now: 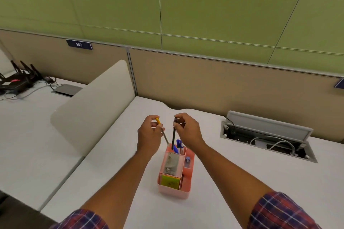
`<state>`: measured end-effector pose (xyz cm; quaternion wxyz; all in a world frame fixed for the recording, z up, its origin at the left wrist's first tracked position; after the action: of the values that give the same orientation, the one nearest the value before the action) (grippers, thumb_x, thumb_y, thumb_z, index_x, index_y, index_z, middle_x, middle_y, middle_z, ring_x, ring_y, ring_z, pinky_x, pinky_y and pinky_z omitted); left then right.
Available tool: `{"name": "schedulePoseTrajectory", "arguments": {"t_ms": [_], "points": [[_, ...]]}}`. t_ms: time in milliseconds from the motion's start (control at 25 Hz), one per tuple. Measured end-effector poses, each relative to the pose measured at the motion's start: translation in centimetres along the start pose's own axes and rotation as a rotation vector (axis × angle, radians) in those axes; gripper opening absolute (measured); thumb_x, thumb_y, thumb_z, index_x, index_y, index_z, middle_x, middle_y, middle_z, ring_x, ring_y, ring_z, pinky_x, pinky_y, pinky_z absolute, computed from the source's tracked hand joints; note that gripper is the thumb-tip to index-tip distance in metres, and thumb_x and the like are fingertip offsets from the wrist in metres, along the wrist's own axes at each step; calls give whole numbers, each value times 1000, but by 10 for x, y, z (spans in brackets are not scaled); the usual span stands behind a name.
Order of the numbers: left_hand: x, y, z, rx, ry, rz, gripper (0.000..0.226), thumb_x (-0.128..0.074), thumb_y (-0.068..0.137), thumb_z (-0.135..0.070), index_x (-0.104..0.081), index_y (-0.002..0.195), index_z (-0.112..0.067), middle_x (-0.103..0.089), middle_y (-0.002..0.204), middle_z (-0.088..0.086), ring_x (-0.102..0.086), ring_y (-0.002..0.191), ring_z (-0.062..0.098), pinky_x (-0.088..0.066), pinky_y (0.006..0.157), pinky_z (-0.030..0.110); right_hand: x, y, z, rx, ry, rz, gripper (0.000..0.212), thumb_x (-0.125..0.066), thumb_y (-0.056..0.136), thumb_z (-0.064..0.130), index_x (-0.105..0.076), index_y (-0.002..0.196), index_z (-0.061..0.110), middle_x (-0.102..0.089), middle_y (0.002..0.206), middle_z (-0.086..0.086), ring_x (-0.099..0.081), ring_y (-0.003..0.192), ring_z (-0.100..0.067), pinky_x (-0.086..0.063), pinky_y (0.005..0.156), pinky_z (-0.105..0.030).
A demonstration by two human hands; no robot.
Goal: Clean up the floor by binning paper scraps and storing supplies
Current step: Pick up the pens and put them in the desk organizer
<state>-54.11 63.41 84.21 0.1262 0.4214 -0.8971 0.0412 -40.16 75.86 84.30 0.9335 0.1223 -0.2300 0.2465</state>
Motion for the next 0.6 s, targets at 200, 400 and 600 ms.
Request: {"name": "schedulePoseTrajectory", "arguments": {"t_ms": [200,400,600], "points": [[-32,36,32,-17,151,-32,24,-64,101,-15,-60,121,-27,-75,109,6,-77,92,20,-66,85,40,-26,49,-45,-10,-30,58,21,-65,99,19,-62,120,23,-68,107,8,-66,97,-10,-50,88,-18],[-45,43,66,6,245,-41,24,-64,101,-14,-60,123,-21,-77,111,8,-76,92,20,-59,77,20,-59,56,-81,5,-85,147,17,-65,99,20,-63,116,23,-70,105,6,-65,91,-11,-53,84,-20],[-54,43,92,44,357,-1,20,-63,101,-13,-61,121,-16,-79,102,10,-75,88,21,-47,67,7,-79,57,-112,-2,-205,200,16,-64,99,27,-64,115,26,-76,106,7,-71,98,-14,-50,99,-36]]}}
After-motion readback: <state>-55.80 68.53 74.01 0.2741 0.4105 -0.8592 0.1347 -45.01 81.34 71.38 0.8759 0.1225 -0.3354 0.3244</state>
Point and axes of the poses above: each hand's wrist, its own y-axis towards the middle knuckle, its own x-axis out of the back of the hand, z = x × y, the point moved 9 cm from there along y, towards the middle knuckle
